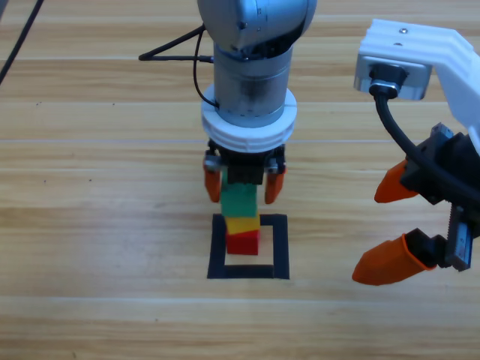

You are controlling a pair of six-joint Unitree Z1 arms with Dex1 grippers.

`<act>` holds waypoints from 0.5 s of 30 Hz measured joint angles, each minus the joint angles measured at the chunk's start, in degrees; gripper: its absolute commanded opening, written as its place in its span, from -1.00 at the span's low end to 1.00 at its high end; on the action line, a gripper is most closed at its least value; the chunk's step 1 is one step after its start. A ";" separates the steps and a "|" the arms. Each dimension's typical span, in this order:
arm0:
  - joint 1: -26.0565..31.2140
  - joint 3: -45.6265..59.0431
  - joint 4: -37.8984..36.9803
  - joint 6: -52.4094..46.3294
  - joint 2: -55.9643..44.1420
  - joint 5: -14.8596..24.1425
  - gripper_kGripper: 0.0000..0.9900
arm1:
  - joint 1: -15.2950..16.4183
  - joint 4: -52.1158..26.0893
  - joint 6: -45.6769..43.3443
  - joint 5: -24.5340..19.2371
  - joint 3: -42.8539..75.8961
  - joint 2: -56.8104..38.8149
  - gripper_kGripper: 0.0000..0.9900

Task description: Stack the blocks in the rectangular block: red at the bottom, yellow in the middle, green on top

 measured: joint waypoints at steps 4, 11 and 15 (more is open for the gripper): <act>0.01 0.00 0.00 0.00 -0.01 0.00 1.00 | 0.00 0.00 0.00 0.00 0.00 0.00 1.00; 0.02 -0.61 0.00 -0.01 -0.02 0.06 1.00 | 0.00 0.00 0.00 0.00 0.00 0.00 1.00; -0.05 -2.33 0.00 -0.06 -2.30 3.74 1.00 | 0.00 0.00 0.00 0.00 0.00 0.00 1.00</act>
